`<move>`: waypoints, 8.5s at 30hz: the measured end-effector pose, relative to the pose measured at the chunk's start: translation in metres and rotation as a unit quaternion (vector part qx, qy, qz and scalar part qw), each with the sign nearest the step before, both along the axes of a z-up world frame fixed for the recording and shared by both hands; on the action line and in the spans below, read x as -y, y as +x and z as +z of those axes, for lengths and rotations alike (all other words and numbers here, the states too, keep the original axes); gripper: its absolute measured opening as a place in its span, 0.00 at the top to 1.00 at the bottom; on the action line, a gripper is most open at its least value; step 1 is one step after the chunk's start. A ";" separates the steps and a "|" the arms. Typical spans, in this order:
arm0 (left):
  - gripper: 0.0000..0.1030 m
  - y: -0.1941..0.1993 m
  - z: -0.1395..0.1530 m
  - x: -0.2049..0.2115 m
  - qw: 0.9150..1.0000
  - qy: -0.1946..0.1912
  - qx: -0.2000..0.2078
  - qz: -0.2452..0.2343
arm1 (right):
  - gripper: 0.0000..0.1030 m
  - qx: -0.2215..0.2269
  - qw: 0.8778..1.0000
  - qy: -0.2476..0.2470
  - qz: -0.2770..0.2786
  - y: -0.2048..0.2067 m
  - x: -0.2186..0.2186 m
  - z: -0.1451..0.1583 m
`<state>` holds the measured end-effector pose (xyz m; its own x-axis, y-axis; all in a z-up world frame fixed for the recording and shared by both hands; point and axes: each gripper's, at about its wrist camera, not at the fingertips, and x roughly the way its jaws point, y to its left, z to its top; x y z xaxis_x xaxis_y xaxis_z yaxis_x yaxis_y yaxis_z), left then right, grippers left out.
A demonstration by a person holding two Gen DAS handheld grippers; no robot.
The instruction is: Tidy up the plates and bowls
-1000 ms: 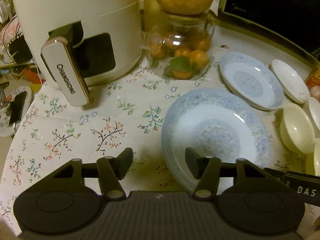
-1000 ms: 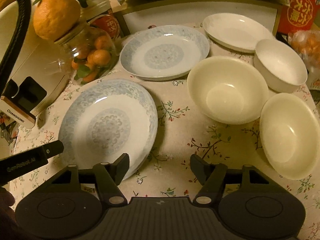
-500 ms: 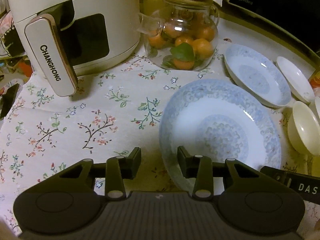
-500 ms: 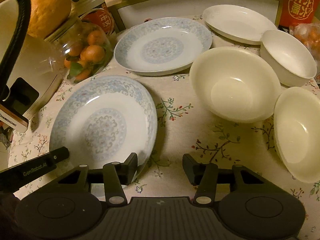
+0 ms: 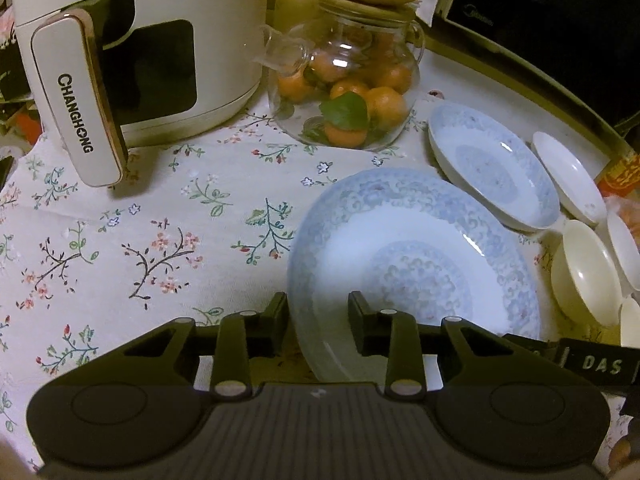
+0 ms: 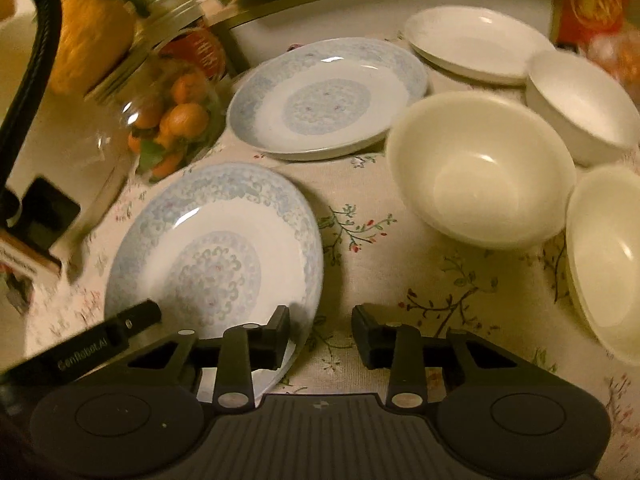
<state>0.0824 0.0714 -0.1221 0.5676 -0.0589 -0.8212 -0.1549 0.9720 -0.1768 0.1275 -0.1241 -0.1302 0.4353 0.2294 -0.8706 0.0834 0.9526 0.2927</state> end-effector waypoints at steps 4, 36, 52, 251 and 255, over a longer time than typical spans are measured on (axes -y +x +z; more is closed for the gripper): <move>0.71 0.000 0.000 -0.001 1.000 -0.004 -0.001 0.005 | 0.67 -0.019 0.999 0.033 -0.027 0.001 0.012 -0.002; 0.89 -0.106 0.031 -0.012 0.999 -0.045 0.004 -0.007 | 0.88 0.030 0.997 0.022 0.075 -0.070 -0.008 0.041; 0.89 -0.152 0.011 -0.013 0.999 -0.034 -0.024 -0.010 | 0.86 0.027 0.992 -0.022 0.124 -0.136 -0.019 0.030; 0.88 -0.099 0.104 0.022 0.992 -0.087 0.092 -0.001 | 0.88 0.149 0.987 0.049 0.028 -0.091 0.052 0.135; 0.88 -0.112 0.098 0.016 0.994 -0.078 0.081 0.002 | 0.88 0.136 0.989 0.045 0.039 -0.101 0.046 0.129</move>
<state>-0.0297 0.0552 -0.0246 0.6920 -0.1770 -0.6999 -0.1150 0.9301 -0.3489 0.0262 -0.1701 -0.0014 0.6290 0.3427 -0.6978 -0.0824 0.9220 0.3784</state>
